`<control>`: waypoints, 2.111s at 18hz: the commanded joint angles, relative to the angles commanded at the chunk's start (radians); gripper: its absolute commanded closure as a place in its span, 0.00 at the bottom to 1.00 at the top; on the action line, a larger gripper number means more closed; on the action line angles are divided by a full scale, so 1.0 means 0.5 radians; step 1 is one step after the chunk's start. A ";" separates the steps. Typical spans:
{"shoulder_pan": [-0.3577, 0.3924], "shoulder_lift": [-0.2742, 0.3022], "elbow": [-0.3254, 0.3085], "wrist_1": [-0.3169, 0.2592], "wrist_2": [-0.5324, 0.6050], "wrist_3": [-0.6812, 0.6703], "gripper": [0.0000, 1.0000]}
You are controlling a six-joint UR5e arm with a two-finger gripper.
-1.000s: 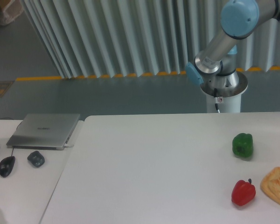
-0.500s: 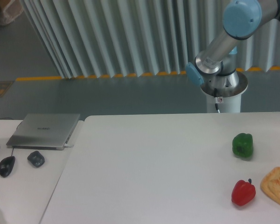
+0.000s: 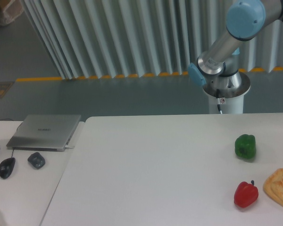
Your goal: Place the yellow pepper on the table
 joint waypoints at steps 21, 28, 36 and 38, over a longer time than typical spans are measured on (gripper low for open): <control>-0.548 0.430 -0.061 -0.801 -0.304 -0.910 0.63; -0.948 0.509 -0.242 -0.832 -0.276 -1.257 0.63; -1.316 0.454 -0.322 -0.767 -0.150 -1.614 0.63; -1.362 0.460 -0.316 -0.767 -0.147 -1.678 0.63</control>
